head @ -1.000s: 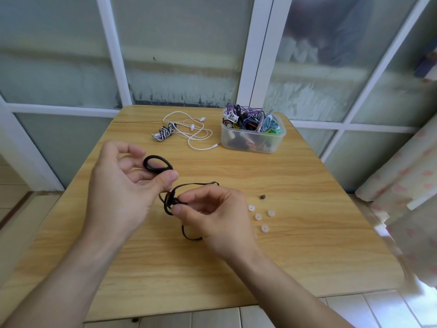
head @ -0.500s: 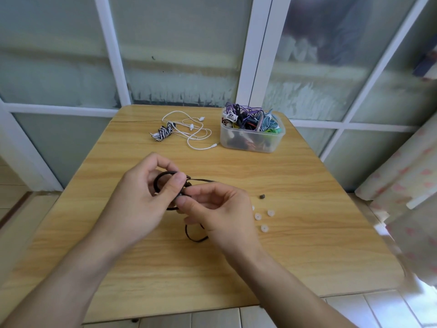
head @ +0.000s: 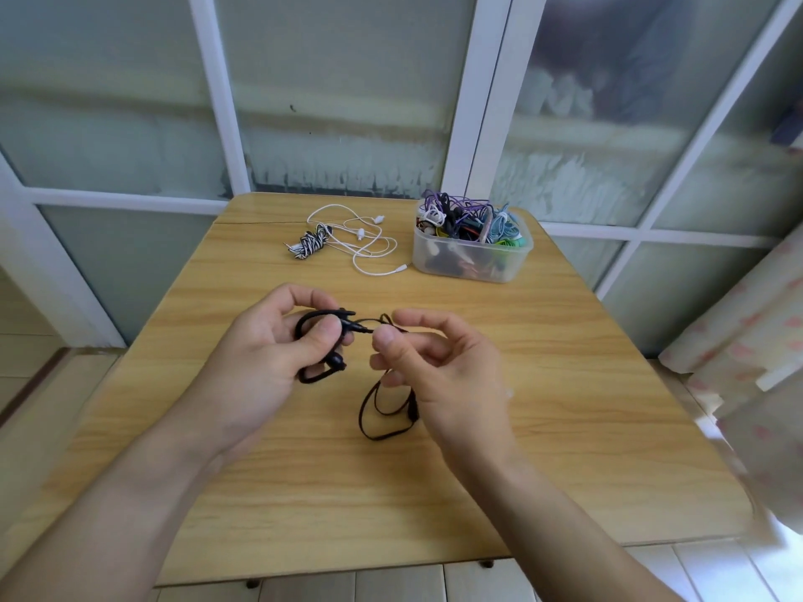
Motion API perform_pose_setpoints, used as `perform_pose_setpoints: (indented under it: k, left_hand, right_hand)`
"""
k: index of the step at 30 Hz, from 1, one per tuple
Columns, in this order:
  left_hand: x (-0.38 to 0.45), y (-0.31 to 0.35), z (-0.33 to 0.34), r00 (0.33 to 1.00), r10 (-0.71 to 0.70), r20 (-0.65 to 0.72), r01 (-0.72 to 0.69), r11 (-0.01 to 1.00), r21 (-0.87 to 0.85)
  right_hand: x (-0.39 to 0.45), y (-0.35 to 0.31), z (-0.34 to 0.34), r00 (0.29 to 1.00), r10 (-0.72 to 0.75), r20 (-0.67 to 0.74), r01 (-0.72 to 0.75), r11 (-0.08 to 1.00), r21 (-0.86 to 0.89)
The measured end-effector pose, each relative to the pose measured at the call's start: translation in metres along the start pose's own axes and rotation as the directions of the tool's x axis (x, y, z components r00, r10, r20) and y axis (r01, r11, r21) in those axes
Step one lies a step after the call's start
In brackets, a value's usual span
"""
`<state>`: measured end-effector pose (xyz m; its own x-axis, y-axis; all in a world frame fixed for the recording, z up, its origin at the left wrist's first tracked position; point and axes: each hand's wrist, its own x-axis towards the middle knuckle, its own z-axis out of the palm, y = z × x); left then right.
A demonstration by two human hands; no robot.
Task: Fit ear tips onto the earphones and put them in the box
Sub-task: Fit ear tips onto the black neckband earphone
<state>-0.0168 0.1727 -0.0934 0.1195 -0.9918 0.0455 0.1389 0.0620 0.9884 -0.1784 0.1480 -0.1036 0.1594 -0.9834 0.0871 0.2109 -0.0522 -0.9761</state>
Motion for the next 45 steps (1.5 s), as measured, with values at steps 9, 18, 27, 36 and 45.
perform_pose_setpoints:
  k: [9, 18, 27, 36, 45]
  left_hand:
    - [-0.004, 0.002, 0.008, 0.997, 0.022, 0.072, -0.022, 1.0, -0.009]
    - [-0.008, 0.006, 0.005, 0.979, 0.091, 0.18, -0.111, 0.988, 0.105]
    - [-0.005, 0.006, 0.007, 0.984, 0.144, 0.103, -0.156, 0.98, 0.12]
    - [-0.008, 0.005, 0.004, 0.954, 0.2, 0.222, -0.239, 0.957, 0.163]
    - [-0.005, 0.002, 0.001, 0.955, 0.241, 0.171, -0.274, 0.94, 0.203]
  right_hand:
    - [0.0, -0.012, -0.005, 0.995, -0.093, 0.024, 0.093, 0.996, -0.004]
    - [0.008, -0.014, -0.016, 0.994, -0.107, -0.008, 0.106, 0.992, -0.07]
    - [0.006, -0.014, -0.018, 0.988, -0.066, 0.136, 0.08, 0.992, -0.098]
    - [0.004, -0.013, -0.017, 0.989, -0.077, 0.128, 0.095, 0.985, -0.141]
    - [0.001, -0.012, -0.015, 0.982, -0.072, 0.175, 0.089, 0.992, -0.091]
